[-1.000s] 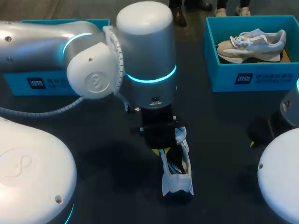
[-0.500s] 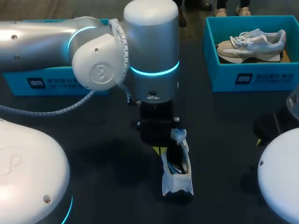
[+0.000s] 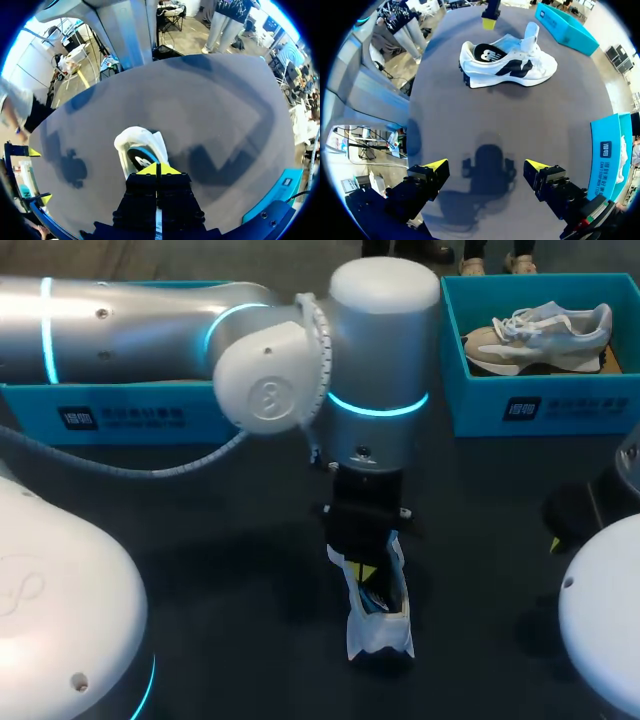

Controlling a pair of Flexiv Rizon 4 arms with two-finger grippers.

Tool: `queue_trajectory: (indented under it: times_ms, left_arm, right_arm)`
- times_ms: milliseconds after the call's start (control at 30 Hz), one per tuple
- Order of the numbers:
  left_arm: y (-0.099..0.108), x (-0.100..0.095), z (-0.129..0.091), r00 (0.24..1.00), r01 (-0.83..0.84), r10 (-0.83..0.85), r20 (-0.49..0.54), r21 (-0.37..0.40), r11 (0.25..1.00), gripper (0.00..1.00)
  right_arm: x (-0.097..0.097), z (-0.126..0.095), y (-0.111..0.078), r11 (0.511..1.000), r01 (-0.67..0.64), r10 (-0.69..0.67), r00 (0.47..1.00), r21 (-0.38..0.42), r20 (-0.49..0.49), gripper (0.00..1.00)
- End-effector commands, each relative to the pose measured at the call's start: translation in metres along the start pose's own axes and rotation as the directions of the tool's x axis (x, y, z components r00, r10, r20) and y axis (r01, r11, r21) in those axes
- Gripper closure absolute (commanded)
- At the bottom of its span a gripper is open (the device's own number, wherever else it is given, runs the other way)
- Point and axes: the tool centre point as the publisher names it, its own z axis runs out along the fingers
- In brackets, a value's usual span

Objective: Take the shoe out of the shoebox, open the shoe tongue, remove and reinsert the insole, then place the shoe into the shoebox

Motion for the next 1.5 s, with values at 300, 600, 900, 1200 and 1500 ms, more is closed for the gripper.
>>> queue_trajectory:
  times_ms: [300, 600, 900, 1200, 1500]
  left_arm:
    - [0.017, -0.004, 0.022, 0.996, -0.037, 0.042, -0.077, 0.063, 0.997, 1.00]
    - [0.006, 0.006, 0.032, 0.996, -0.049, 0.055, -0.074, 0.074, 0.996, 1.00]
    - [-0.001, 0.001, 0.045, 0.998, -0.049, 0.051, -0.022, 0.070, 0.996, 1.00]
    - [0.001, -0.003, 0.050, 0.999, -0.035, 0.034, 0.016, 0.048, 0.998, 1.00]
    - [0.001, -0.006, 0.055, 0.999, -0.030, 0.030, 0.015, 0.043, 0.999, 1.00]
  right_arm:
    - [0.002, 0.000, 0.000, 1.000, -0.001, 0.001, 1.000, 0.003, 0.005, 0.00]
    - [0.002, 0.000, 0.000, 1.000, -0.001, 0.001, 1.000, 0.003, 0.005, 0.00]
    - [0.002, 0.000, 0.000, 1.000, -0.001, 0.001, 1.000, 0.003, 0.005, 0.00]
    - [0.002, 0.000, 0.000, 1.000, -0.001, 0.001, 1.000, 0.003, 0.005, 0.00]
    - [0.002, 0.000, 0.000, 1.000, -0.001, 0.001, 1.000, 0.003, 0.005, 0.00]
